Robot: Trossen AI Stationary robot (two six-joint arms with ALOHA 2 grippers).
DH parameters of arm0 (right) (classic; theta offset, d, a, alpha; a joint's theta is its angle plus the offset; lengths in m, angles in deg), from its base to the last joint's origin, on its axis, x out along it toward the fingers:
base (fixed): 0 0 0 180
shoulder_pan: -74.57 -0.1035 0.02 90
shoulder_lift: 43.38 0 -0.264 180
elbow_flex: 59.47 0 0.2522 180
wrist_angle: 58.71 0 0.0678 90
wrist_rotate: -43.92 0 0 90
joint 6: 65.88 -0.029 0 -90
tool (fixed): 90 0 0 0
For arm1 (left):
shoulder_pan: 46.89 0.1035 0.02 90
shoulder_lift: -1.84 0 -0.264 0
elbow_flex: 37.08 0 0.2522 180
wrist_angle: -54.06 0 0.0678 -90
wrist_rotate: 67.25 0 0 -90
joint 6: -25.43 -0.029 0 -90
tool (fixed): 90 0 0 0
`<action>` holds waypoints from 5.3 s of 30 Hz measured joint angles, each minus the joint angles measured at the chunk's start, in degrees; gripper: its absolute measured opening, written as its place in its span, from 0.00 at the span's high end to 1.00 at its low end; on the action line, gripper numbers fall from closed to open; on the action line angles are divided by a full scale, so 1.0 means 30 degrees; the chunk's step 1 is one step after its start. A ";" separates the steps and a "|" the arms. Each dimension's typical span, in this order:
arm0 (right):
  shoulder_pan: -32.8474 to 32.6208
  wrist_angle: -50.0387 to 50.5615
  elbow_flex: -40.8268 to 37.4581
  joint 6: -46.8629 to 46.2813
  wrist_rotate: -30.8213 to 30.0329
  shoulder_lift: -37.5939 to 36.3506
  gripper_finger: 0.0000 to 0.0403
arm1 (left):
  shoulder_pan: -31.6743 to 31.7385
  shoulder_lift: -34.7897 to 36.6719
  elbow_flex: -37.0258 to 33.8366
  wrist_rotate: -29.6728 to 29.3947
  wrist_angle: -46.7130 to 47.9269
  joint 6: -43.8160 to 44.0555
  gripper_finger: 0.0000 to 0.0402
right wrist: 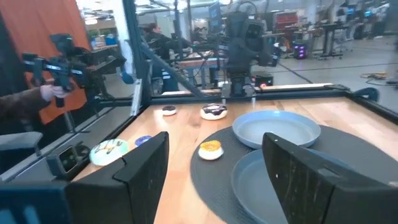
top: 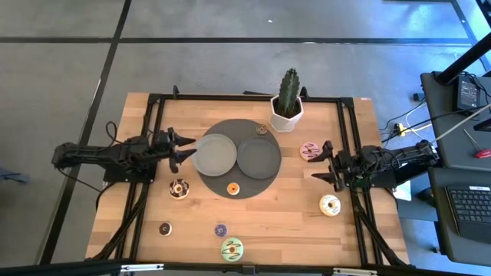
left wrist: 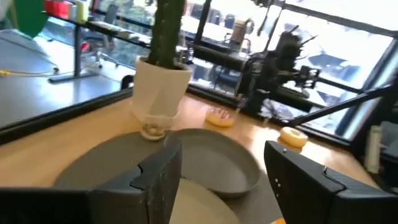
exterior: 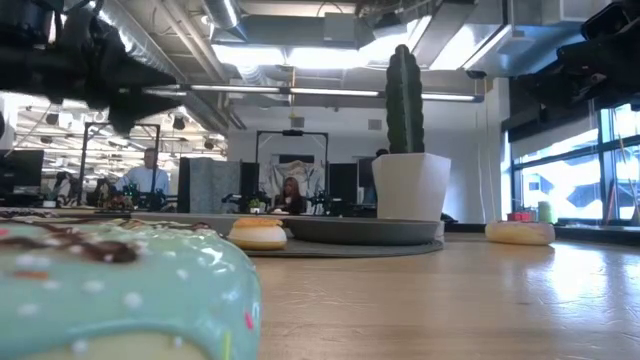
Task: Pick & Place donuts
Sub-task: Put the large black donut on the light gray plate, then put the small yellow donut on the dark gray plate
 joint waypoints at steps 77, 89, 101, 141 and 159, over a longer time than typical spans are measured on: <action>0.0000 -0.0248 0.0000 0.0510 -0.1680 0.0003 0.36 | -0.4098 -2.4476 1.4373 0.5620 2.2182 0.4700 0.97; 0.0000 -0.0254 0.0000 0.0820 -0.1723 0.0000 0.36 | 0.0424 -2.2949 1.7873 0.2995 1.8708 0.1853 0.98; 0.0000 -0.0248 0.0001 0.1001 -0.1716 0.0014 0.36 | 0.5344 -2.7122 1.8759 0.2625 1.7682 -0.1630 0.98; 0.0000 -0.0252 0.0000 0.1005 -0.1672 0.0014 0.36 | 0.6227 -2.8312 2.1924 0.2036 1.9488 -0.0962 0.63; 0.0000 -0.0249 0.0000 0.0976 -0.1680 0.0014 0.36 | -0.2694 -2.8212 2.1943 0.3892 1.2782 -0.2907 0.62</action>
